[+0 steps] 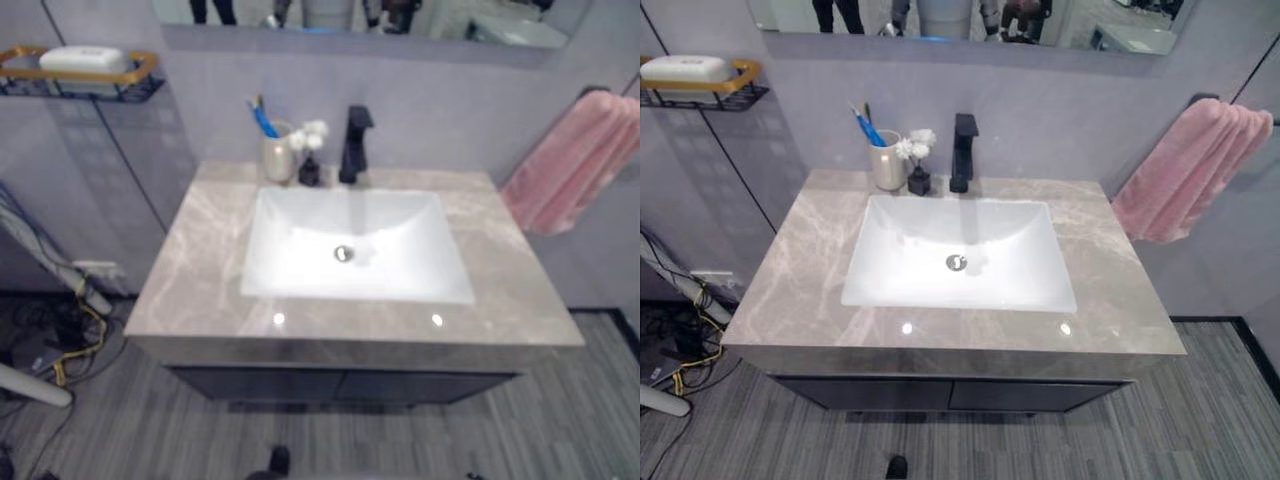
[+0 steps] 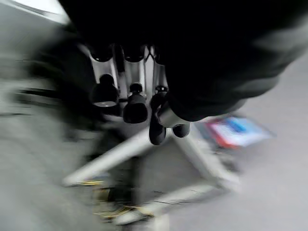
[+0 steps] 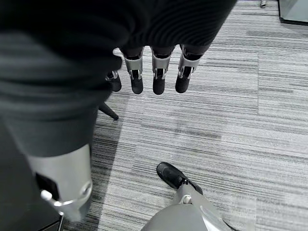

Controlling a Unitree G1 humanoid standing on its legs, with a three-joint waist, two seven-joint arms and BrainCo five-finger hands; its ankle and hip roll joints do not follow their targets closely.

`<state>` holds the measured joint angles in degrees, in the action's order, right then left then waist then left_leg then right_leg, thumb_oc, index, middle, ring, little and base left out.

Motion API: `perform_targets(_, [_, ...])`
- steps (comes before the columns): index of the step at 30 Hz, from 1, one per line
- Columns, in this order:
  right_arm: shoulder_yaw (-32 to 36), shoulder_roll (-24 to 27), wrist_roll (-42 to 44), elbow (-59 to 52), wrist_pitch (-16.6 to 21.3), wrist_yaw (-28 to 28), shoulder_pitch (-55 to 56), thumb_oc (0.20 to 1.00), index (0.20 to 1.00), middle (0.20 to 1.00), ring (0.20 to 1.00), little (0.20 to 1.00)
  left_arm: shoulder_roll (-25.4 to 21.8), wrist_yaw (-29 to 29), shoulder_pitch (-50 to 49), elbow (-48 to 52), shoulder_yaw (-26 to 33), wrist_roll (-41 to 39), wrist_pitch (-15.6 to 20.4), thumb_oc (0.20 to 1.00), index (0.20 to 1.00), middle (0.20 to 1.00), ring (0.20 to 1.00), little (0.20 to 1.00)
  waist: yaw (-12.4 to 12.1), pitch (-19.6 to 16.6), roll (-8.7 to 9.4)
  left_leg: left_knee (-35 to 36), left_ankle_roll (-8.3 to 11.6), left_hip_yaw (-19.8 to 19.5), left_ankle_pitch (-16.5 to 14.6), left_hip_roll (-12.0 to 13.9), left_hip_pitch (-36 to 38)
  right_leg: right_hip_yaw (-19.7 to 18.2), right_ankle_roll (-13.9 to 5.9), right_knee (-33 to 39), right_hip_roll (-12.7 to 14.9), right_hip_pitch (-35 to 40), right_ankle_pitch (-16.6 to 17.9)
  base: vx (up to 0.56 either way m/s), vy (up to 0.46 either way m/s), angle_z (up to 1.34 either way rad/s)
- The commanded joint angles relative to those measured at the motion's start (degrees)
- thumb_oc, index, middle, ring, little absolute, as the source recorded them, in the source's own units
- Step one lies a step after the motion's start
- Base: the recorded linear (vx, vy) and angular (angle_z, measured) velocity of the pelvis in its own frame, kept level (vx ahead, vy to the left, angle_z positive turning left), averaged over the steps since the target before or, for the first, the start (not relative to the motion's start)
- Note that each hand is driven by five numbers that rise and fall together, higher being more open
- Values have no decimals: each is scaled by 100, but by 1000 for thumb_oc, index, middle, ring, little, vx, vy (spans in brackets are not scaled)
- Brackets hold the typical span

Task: Put brush and paste in cup on sink, flatten towel.

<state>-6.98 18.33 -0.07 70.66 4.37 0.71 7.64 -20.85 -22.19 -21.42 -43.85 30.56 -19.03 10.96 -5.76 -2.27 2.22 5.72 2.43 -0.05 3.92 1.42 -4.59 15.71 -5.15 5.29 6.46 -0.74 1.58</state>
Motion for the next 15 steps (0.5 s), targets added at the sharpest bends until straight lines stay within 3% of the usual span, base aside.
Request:
perform_targets(1, [-251,299,-229,-3,-88,63,-271,1000,1000,1000,1000,1000,-130,804,257,-668,-571,-391,-183,1000,1000,1000,1000,1000,190,159,76,-72,-248,-3,-520,95,310,-56,-12,-29,44,168,-136,-18,6,-19])
perform_targets(2, [-282,331,-249,-53,-94,72,-335,1000,1000,1000,1000,1000,-120,1010,406,-1238,-865,-350,-308,1000,1000,1000,1000,1000,259,145,43,-72,-247,28,-515,110,339,-101,-2,-29,36,170,-134,-28,10,-20])
perform_targets(3, [-359,432,-289,-39,-93,111,-504,1000,1000,1000,1000,1000,-50,1475,731,-2229,-1705,310,-619,1000,1000,1000,1000,1000,380,121,-37,-72,-255,113,-533,140,428,-226,11,-29,1,182,-131,-23,9,-15])
perform_targets(4, [-357,432,-290,-39,-93,111,-505,1000,1000,1000,1000,1000,-50,1475,735,-2232,-1707,309,-617,1000,1000,1000,1000,1000,379,116,-36,-72,-256,113,-529,138,419,-226,11,-29,4,173,-129,-8,9,-34])
perform_targets(7, [-535,473,-459,73,-94,106,-579,1000,1000,1000,1000,1000,114,1653,995,-2464,-2528,1180,-641,1000,1000,1000,1000,1000,474,69,-86,-72,-277,159,-571,169,532,-433,40,-29,-54,179,-139,3,1,-35])
perform_targets(11, [-720,448,-519,264,-112,107,-710,1000,1000,1000,1000,1000,264,1879,1287,-2575,-3082,1234,-678,1000,1000,1000,1000,1000,481,56,-85,-157,-309,-54,-617,137,589,-683,80,-29,-113,149,-134,-22,-6,-17])
perform_targets(13, [-792,452,-399,322,-99,151,-937,1000,1000,1000,1000,1000,359,1814,1539,-2468,-3544,1434,-601,1000,1000,1000,1000,1000,375,190,-21,-776,-308,-1159,-888,-209,307,-1030,119,-58,-134,-28,-34,-129,9,-40])
perform_targets(15, [-826,373,-349,368,-72,167,-1017,1000,1000,1000,1000,1000,419,1762,1727,-2632,-3699,1649,-623,1000,1000,1000,1000,1000,333,227,24,-1126,-334,-1628,-1094,-446,163,-1355,99,-125,-154,-196,51,-100,61,-88])
